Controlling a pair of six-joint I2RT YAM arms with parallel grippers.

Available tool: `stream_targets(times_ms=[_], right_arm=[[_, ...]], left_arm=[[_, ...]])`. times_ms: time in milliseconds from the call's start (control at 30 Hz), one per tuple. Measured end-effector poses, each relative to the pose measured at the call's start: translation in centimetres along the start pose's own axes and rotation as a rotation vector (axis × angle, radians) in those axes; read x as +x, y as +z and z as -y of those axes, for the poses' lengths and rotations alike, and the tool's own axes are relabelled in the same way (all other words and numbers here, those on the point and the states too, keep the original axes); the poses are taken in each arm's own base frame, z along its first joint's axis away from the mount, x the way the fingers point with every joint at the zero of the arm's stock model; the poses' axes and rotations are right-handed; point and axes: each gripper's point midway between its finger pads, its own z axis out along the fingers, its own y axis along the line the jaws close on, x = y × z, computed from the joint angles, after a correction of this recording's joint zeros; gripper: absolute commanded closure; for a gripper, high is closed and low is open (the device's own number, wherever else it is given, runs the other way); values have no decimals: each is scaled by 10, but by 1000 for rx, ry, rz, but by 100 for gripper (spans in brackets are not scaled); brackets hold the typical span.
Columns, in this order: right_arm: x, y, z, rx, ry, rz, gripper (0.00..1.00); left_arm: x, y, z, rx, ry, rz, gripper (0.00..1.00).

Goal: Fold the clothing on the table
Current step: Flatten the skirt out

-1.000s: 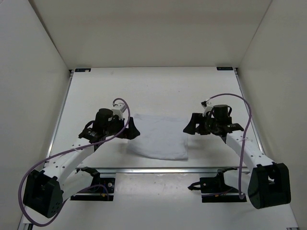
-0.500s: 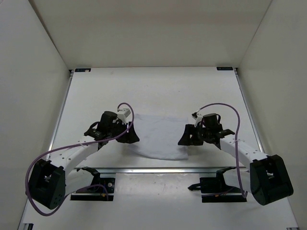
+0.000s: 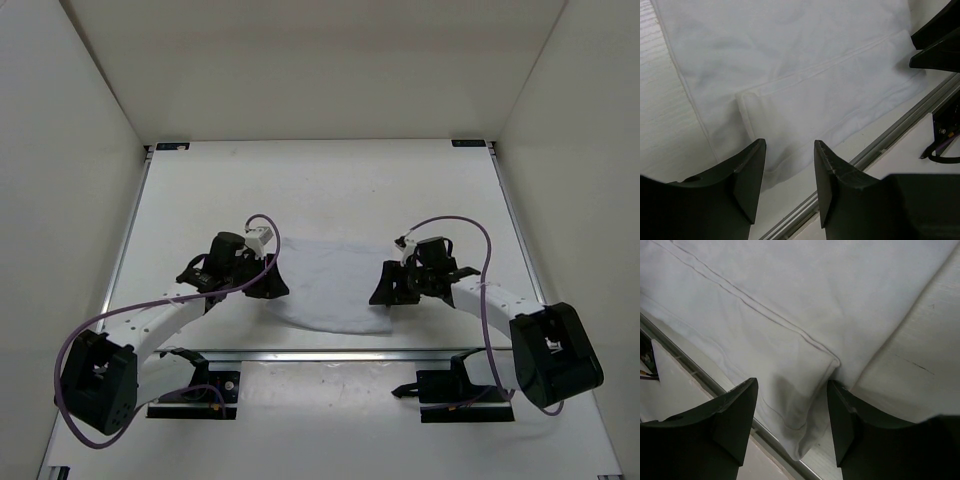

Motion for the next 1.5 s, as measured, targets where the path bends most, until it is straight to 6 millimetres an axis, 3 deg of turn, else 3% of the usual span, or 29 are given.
stream_targets(times_ms=[167,267,400,467,633,900,1300,1367,1500], right_arm=[[-3,3,1,2,1,-1,53],[-3,4,2,4,2,-2,56],[-3,5,3,5,2,-4,65],[-3,5,3,6,2,-5,73],[-7,5,2,6,0,1,80],[-9,5,2,6,1,6,83],[-10,4,3,8,5,10,88],[-10,4,4,10,7,12,91],[-11,3,4,11,9,17,99]], left_arm=[[1,1,-1,-1,2,-5,40],[3,2,-3,-8,5,-8,30],[3,2,-9,-26,-5,-3,30],[1,1,-13,-42,-12,5,32],[0,5,-20,-58,-22,1,35],[13,16,-29,-78,-51,-58,41],[-2,26,-25,-47,-49,-26,48],[0,28,-26,-48,-52,-35,50],[-1,28,-26,-47,-55,-33,67]])
